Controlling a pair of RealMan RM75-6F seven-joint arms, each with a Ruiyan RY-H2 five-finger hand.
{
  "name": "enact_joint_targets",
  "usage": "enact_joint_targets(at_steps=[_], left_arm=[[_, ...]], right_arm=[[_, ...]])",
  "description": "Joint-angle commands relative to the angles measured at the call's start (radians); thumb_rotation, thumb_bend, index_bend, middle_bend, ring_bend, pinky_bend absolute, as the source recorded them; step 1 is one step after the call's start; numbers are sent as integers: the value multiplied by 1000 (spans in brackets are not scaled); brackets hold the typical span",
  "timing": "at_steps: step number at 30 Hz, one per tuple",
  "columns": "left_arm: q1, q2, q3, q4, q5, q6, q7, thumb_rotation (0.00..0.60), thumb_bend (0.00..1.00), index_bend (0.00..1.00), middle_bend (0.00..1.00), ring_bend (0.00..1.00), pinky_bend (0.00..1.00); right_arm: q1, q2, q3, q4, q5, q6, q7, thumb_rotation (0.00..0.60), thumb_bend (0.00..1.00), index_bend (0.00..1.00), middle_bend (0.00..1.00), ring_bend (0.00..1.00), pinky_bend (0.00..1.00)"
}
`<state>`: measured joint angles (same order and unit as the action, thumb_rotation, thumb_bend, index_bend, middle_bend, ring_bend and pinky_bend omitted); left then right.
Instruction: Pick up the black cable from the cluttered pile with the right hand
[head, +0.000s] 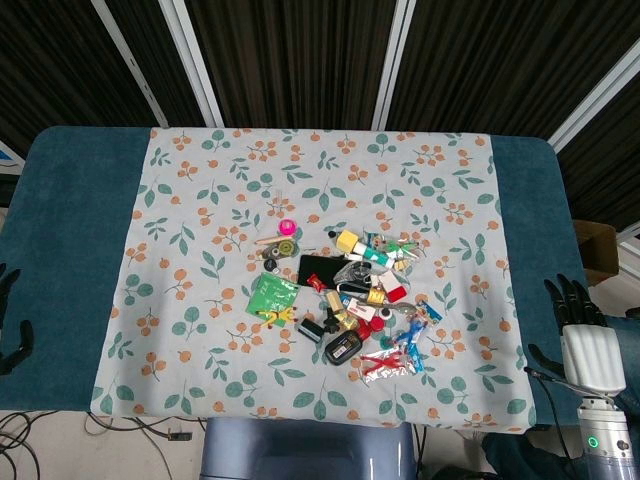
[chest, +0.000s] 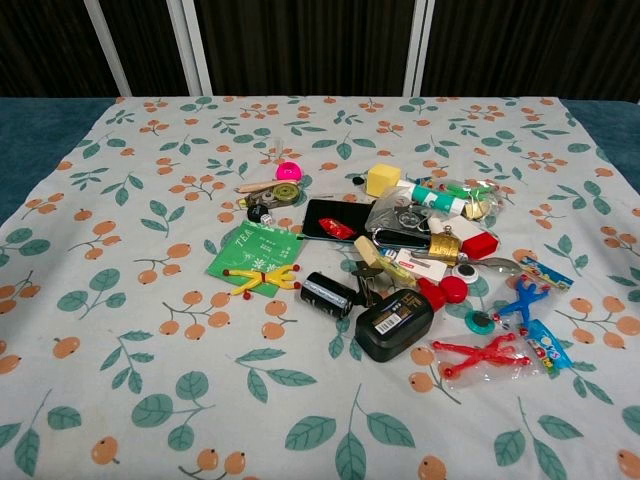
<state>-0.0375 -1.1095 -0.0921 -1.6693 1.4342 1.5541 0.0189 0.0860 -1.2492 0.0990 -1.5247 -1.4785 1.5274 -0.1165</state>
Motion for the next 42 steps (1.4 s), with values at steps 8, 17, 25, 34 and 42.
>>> enact_joint_targets(at_steps=[8,17,25,34,42], left_arm=[[0,0,0,1,0,0,0,600,573,55,0,0,77],[-1,0,0,-1,-1,-2,2,600,573,55,0,0,77],[-1,1,1,-1,-1,-4,3,600,573,55,0,0,76],[2,0,1,-3,-1,1,-4,600,573,55,0,0,77],[-1,0,1,-5,-2,-6,-2,600,573,55,0,0,77]], right_arm=[[0,2,2,2,2,-2,8,600,234,36,40,28,229],[1,5,1,2,6,-12,22,600,233,34,40,29,229],[7,3,-2,10,7,-30,39,600,234,34,40,30,229],[56,7,-46,21,-53,-133,199,600,234,38,65,30,229],[206,22,-7,12,-89,-296,314,600,243,128,122,30,229]])
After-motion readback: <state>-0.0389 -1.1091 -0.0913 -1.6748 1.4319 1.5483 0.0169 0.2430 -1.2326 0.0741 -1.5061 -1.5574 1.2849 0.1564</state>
